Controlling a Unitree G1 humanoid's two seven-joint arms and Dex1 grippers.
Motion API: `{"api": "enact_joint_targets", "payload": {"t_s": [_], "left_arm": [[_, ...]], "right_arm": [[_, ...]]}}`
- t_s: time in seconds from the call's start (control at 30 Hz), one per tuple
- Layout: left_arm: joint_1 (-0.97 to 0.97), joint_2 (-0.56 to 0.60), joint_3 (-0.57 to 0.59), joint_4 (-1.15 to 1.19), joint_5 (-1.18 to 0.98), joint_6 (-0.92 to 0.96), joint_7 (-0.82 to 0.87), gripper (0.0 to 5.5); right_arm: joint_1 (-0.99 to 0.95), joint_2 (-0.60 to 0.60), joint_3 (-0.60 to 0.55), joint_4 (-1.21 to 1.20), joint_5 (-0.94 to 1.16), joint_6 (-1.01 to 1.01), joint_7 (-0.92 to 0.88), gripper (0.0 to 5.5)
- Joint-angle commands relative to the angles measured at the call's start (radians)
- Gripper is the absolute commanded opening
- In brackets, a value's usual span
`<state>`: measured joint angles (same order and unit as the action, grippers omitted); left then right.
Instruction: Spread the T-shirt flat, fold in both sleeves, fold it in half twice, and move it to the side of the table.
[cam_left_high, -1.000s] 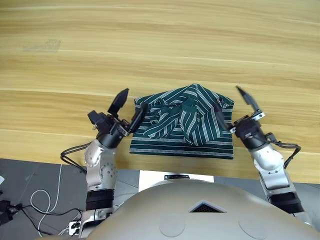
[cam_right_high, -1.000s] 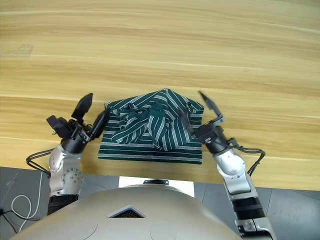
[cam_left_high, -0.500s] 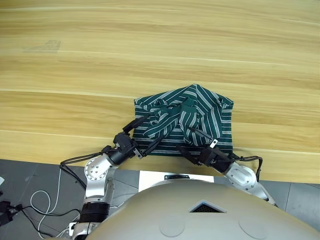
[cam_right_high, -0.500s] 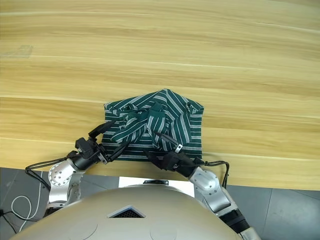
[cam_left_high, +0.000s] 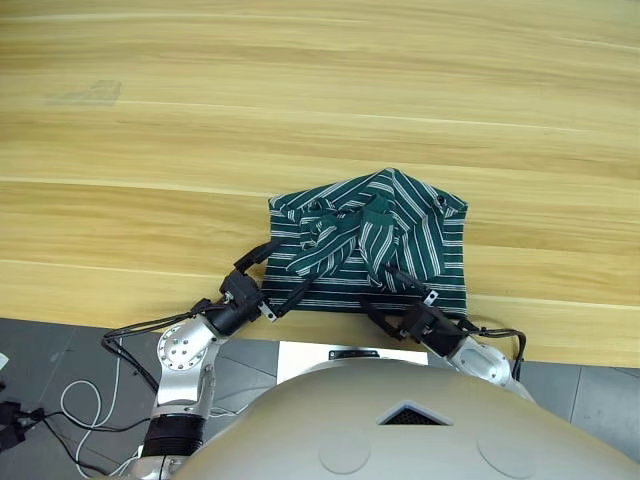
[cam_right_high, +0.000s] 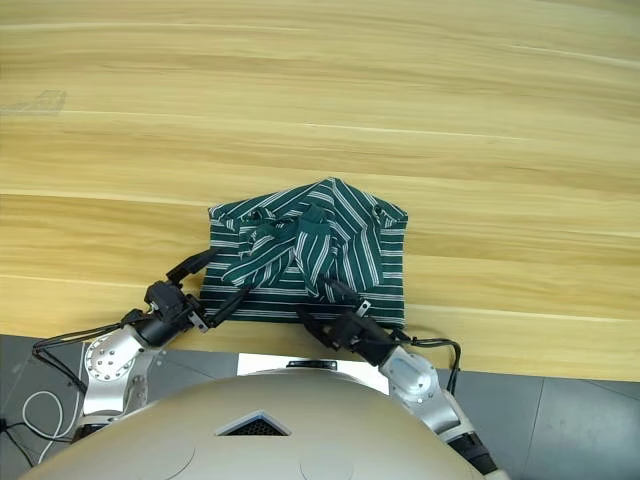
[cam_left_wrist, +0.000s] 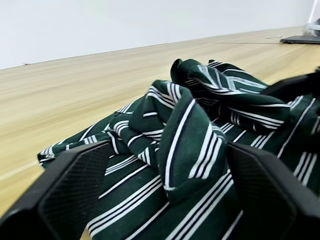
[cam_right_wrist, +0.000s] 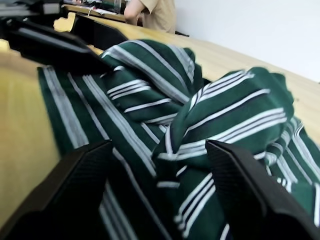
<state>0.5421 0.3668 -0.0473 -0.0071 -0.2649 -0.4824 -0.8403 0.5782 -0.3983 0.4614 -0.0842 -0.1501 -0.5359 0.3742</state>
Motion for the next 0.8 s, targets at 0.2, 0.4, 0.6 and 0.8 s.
{"api": "enact_joint_targets", "payload": {"t_s": [0.2,0.4,0.6,0.8], "left_arm": [[0.034,0.063,-0.003,-0.069,0.077,0.032,0.055,4.13],[0.032,0.076,-0.018,-0.097,0.093,0.043,0.074,4.13],[0.007,0.067,-0.04,-0.085,0.093,0.05,0.087,4.13],[0.001,0.066,-0.053,-0.086,0.09,0.064,0.099,3.96]], "right_arm": [[0.051,-0.013,0.009,-0.079,0.025,0.034,0.014,3.42],[0.006,0.047,-0.021,-0.077,0.066,0.089,-0.014,3.42],[-0.057,0.125,-0.04,0.019,0.066,0.086,-0.057,3.42],[-0.052,0.145,-0.042,0.056,0.065,0.068,-0.065,3.42]]}}
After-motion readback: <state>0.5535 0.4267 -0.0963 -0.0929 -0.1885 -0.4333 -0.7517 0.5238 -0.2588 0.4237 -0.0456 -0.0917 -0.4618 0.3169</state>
